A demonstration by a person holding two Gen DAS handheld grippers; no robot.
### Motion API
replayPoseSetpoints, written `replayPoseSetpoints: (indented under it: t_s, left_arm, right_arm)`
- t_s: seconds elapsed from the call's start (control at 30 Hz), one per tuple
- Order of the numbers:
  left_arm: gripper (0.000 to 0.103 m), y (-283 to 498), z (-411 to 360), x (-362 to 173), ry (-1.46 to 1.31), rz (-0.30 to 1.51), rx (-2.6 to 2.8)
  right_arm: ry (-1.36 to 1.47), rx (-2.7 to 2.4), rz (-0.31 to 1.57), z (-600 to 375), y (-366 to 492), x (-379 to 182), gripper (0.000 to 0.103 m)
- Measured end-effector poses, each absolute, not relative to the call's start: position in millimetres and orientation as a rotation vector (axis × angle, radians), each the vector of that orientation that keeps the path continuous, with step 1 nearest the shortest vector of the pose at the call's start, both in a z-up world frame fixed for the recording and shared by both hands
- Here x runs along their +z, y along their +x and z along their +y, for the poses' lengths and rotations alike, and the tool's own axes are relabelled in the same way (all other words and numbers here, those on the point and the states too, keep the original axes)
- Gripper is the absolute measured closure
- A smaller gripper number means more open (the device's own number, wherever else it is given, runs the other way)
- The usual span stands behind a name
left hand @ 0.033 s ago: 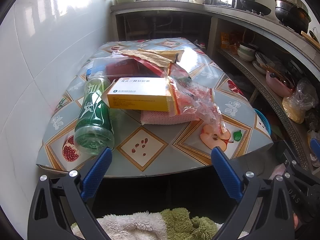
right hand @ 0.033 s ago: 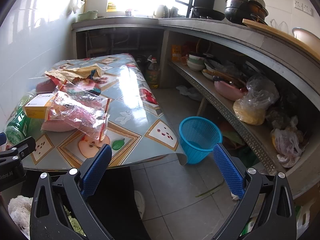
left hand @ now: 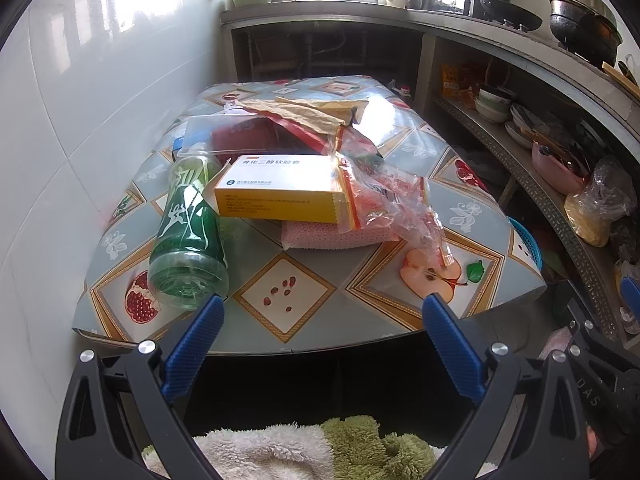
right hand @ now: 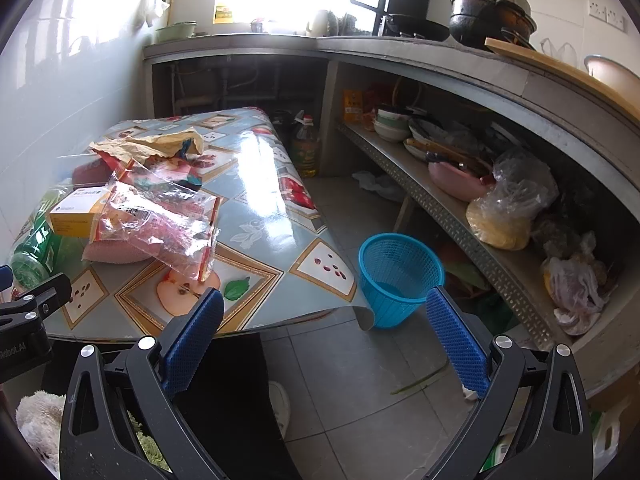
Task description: Collect trash
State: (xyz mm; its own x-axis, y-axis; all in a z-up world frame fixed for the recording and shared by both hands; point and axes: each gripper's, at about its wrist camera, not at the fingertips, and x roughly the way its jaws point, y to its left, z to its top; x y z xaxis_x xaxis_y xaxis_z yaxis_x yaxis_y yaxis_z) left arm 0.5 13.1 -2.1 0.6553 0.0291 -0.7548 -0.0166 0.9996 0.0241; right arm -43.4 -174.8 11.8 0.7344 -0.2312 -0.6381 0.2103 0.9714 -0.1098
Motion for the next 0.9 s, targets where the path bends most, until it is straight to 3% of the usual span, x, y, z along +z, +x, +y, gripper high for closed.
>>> replayPoseSetpoints:
  t_s: [0.9]
  left_arm:
    - [0.006,0.8,14.7,-2.6,0.013,0.86,0.01]
  right_arm:
    - [-0.021,-0.239,0.704,-176.2,-45.0,10.9,0.006]
